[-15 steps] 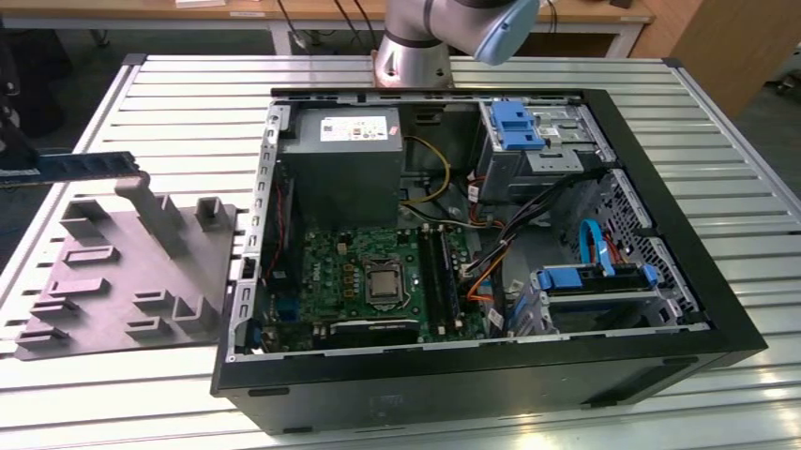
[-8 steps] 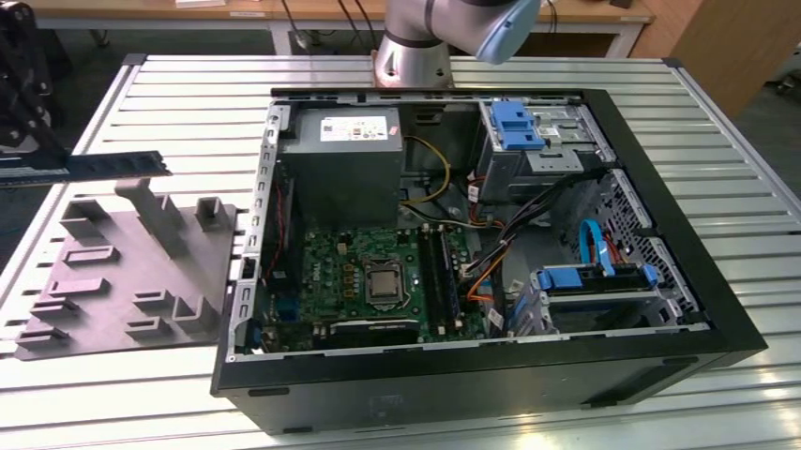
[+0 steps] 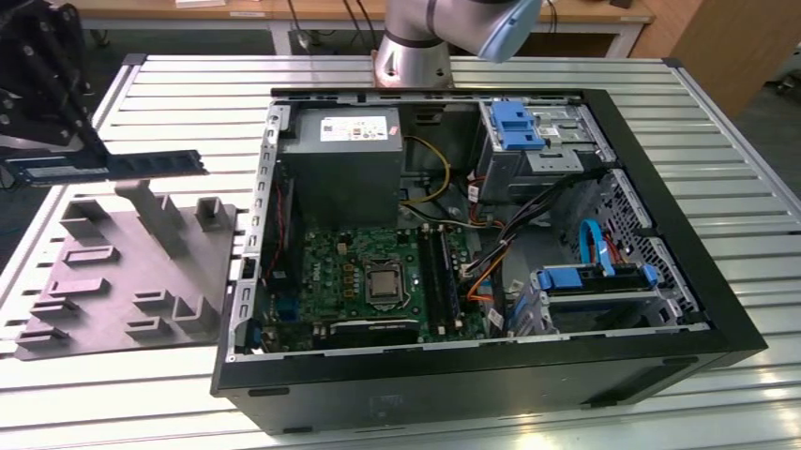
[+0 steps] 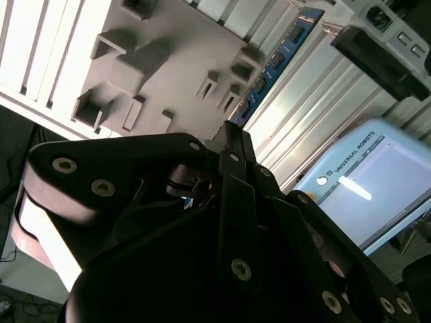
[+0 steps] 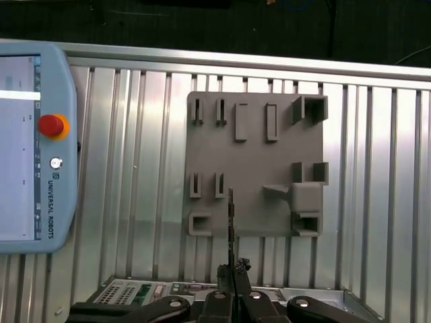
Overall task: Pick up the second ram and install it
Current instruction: 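Pick up the second ram and move it above second insertion slot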
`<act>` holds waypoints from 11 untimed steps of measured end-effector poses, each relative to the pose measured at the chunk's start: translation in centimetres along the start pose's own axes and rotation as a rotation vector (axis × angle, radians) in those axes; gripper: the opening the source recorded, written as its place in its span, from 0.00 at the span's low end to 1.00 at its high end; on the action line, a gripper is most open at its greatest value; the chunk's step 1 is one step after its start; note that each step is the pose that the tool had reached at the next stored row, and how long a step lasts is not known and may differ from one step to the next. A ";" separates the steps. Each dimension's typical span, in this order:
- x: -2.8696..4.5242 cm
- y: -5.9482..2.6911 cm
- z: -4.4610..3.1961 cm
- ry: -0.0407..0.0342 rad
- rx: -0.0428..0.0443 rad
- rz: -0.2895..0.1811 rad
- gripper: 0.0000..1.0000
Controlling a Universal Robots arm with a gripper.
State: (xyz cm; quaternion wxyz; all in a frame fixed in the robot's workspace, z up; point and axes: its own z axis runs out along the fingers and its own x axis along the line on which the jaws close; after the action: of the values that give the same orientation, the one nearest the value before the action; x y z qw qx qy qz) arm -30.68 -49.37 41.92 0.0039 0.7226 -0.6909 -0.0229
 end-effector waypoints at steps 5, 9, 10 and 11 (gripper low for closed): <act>0.08 -1.95 -0.07 0.0000 0.0000 0.000 0.12; 0.16 -3.56 -0.13 -0.0001 0.0000 0.000 0.12; 0.17 -3.95 -0.14 -0.0001 0.0001 0.000 0.12; 0.19 -4.33 -0.15 -0.0001 0.0000 0.000 0.12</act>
State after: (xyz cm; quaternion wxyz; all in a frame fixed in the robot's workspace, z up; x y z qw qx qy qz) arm -26.34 -49.37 41.90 0.0039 0.7226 -0.6909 -0.0229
